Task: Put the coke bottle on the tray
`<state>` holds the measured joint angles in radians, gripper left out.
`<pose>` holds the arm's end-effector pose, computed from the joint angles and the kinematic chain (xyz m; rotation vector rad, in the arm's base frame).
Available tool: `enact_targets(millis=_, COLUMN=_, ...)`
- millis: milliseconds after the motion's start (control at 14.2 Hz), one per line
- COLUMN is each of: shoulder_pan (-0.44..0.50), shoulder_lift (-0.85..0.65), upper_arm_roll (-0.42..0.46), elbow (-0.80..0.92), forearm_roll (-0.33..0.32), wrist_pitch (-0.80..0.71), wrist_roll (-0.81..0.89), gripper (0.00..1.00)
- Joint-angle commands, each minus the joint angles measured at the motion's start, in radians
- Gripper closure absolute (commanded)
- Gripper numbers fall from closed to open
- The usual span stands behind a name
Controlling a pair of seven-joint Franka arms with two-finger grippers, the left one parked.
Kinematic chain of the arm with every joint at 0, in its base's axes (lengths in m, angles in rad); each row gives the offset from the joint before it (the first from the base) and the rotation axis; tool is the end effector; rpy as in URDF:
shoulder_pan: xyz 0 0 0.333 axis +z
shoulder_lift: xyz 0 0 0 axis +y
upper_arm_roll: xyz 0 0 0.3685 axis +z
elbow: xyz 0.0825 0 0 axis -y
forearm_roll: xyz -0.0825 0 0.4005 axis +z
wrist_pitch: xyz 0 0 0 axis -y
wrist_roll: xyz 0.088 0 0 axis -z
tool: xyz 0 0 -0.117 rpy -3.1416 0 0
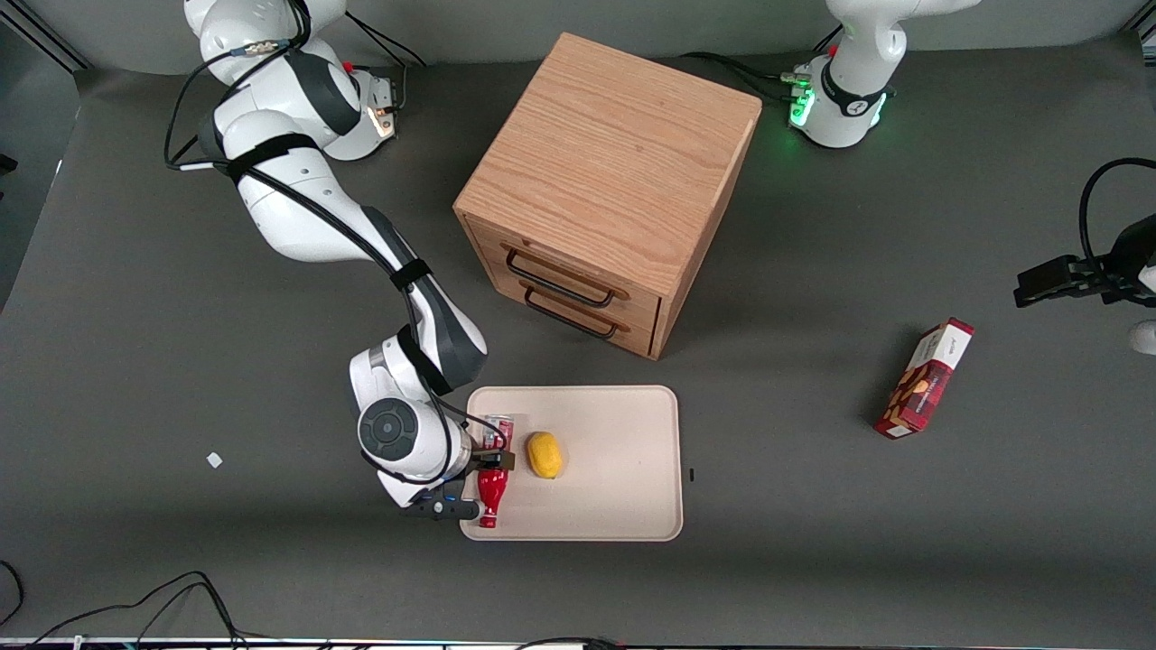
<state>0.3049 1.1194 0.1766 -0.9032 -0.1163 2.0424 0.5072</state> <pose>0.7888 0.3306 0.2097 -3.0774 0.1160 -0.0056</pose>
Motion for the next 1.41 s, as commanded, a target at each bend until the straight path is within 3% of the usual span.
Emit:
enact_targets(millis=0, shoulder_pan=0.005, shoulder_lift=0.005, upper_arm_roll=-0.005, elbow=0.029, forearm_roll=-0.013, wrist_pitch=-0.011, wrist_roll=0.002, gripper=0.00)
enact_targets(millis=422, shoulder_pan=-0.058, shoulder_lift=-0.165, upper_arm_roll=0.006, elbow=-0.009, forearm_roll=0.047, wrist_pitch=-0.229, wrist_roll=0.024, gripper=0.00)
enact_targets(millis=773, shoulder_pan=-0.177, shoulder_lift=-0.524, upper_arm_roll=0.030, elbow=-0.391, forearm_roll=0.047, wrist_pitch=-0.280, wrist_roll=-0.002, gripper=0.00)
enact_targets(millis=914, shoulder_pan=-0.255, shoulder_lift=-0.654, upper_arm_roll=0.064, elbow=-0.529, forearm_roll=0.047, wrist_pitch=-0.281, wrist_roll=-0.067, gripper=0.00)
enact_targets(millis=1336, shoulder_pan=-0.636, shoulder_lift=-0.984, upper_arm_roll=0.323, elbow=-0.864, forearm_roll=0.046, wrist_pitch=-0.280, wrist_roll=-0.245, gripper=0.00)
